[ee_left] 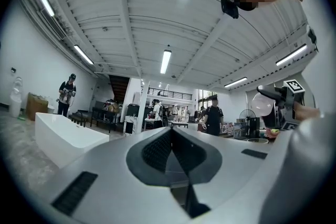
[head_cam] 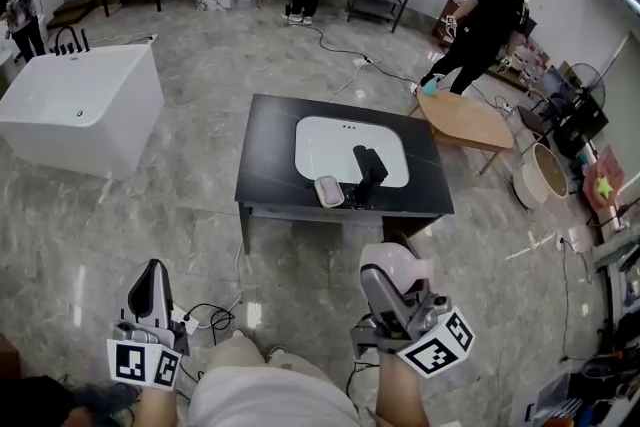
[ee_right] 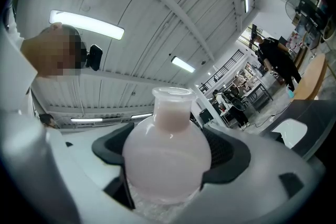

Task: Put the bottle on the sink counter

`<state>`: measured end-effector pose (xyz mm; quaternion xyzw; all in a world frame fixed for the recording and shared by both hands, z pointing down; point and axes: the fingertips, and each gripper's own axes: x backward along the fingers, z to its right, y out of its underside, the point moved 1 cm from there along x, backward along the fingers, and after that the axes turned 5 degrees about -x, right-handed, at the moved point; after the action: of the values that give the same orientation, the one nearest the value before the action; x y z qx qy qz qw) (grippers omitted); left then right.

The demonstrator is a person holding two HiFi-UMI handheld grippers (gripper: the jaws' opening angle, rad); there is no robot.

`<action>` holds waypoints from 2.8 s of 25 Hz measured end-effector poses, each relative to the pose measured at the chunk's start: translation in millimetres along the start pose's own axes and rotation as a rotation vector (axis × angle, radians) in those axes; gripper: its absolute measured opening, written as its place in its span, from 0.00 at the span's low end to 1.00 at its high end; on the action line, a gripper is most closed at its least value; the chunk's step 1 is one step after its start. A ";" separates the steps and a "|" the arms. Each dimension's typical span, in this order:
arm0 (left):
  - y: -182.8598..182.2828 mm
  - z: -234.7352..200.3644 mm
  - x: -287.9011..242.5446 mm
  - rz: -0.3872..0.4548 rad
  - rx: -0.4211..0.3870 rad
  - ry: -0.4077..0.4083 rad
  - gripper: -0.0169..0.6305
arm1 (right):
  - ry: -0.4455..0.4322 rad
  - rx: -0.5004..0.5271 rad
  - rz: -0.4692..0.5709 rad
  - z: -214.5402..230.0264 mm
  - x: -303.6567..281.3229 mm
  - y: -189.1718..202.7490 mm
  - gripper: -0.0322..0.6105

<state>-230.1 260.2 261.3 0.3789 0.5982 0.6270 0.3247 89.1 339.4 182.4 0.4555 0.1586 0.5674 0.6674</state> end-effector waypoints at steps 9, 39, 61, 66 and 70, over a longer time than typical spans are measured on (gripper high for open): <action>13.3 -6.3 -41.7 -0.019 0.016 0.020 0.05 | 0.028 -0.023 -0.006 26.4 -23.9 -0.7 0.68; 67.5 -38.9 -352.7 -0.079 0.081 0.172 0.05 | 0.051 -0.021 -0.089 204.3 -261.8 1.6 0.68; 136.6 -76.2 -368.5 -0.203 0.094 0.019 0.05 | 0.025 0.003 -0.403 257.5 -311.8 138.7 0.68; 163.8 -83.2 -363.9 -0.242 0.108 0.002 0.05 | 0.025 0.027 -0.462 267.6 -316.0 178.3 0.68; 181.8 -86.2 -367.1 -0.252 0.109 0.001 0.05 | 0.027 0.068 -0.500 279.8 -318.5 211.4 0.68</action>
<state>-111.9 -112.6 410.8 0.3178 0.6743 0.5480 0.3794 66.1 -80.1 401.3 0.4167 0.2943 0.3851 0.7691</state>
